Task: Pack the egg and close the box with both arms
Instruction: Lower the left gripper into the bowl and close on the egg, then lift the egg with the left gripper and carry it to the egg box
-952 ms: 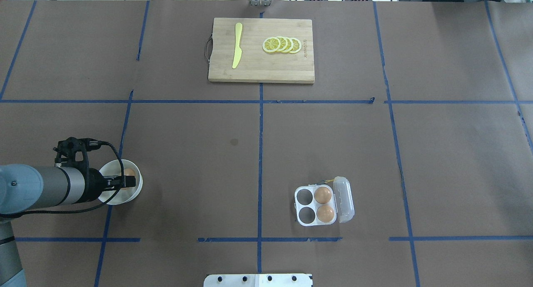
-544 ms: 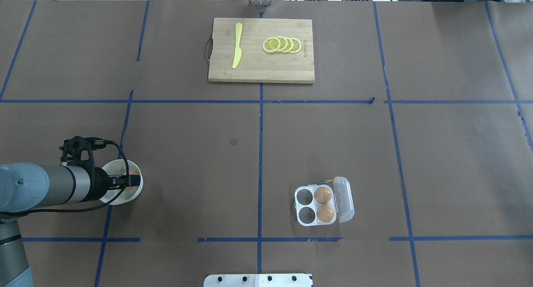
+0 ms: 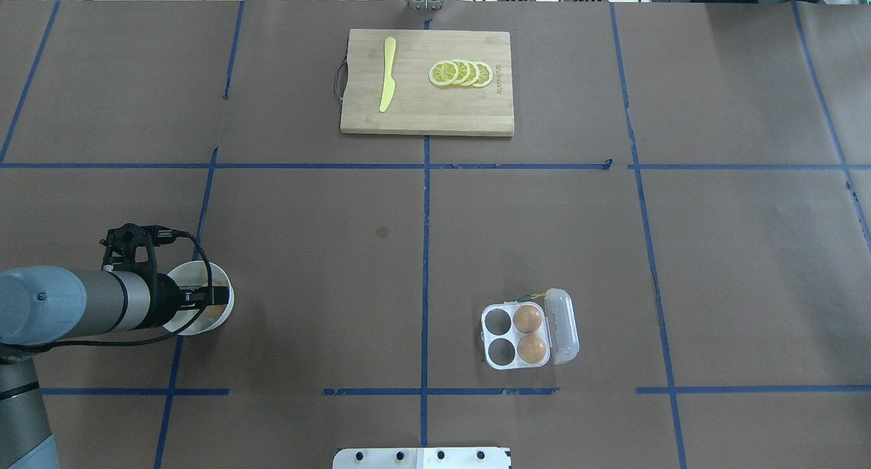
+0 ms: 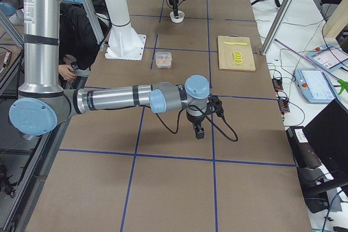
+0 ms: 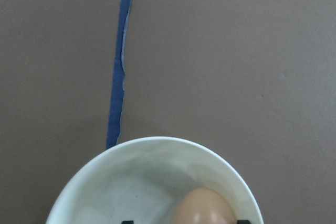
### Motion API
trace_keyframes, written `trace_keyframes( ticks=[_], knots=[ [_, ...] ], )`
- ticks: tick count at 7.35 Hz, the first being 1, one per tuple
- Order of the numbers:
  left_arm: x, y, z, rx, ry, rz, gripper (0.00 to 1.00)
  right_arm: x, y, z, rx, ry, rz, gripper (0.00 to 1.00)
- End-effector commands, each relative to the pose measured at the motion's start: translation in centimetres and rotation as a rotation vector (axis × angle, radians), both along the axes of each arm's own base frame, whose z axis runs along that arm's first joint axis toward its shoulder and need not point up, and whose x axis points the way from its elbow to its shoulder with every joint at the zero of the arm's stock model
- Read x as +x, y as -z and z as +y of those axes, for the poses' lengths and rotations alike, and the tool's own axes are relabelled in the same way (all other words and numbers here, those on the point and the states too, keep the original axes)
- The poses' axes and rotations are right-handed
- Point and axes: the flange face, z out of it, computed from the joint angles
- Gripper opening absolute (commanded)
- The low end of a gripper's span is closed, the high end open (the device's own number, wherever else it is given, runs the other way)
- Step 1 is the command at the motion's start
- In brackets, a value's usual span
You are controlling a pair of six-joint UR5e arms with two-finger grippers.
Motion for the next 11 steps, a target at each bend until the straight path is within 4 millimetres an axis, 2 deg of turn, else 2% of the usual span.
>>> trace_keyframes(
  ticks=[1, 2, 3, 4, 6, 7, 9, 11],
  knots=[
    [0.0, -0.2, 0.0, 0.000, 0.001, -0.004, 0.73, 0.0, 0.0, 0.0, 0.000, 0.000, 0.001, 1.00],
    [0.0, -0.2, 0.0, -0.001, 0.003, -0.004, 0.60, 0.0, 0.0, 0.0, 0.001, 0.000, 0.001, 1.00],
    [0.0, -0.1, -0.2, 0.008, 0.014, -0.004, 0.14, 0.0, 0.0, 0.0, 0.001, 0.000, 0.001, 1.00],
    [0.0, -0.1, -0.2, 0.009, 0.013, -0.005, 0.00, 0.0, 0.0, 0.0, 0.001, 0.001, 0.001, 1.00],
    [-1.3, 1.4, -0.3, 0.092, -0.025, -0.003, 0.00, 0.1, 0.0, 0.0, 0.001, -0.002, 0.001, 1.00],
    [-2.6, 2.2, -1.4, 0.166, -0.035, -0.014, 0.00, 0.0, 0.0, 0.0, 0.000, 0.000, 0.001, 1.00],
    [-8.0, 4.8, -5.8, 0.461, -0.048, -0.105, 0.00, 0.1, 0.0, 0.0, 0.000, -0.003, 0.001, 1.00],
    [-8.1, 8.1, -6.2, 0.783, -0.117, -0.049, 0.00, 0.1, 0.0, 0.0, -0.001, -0.004, 0.001, 1.00]
  ],
)
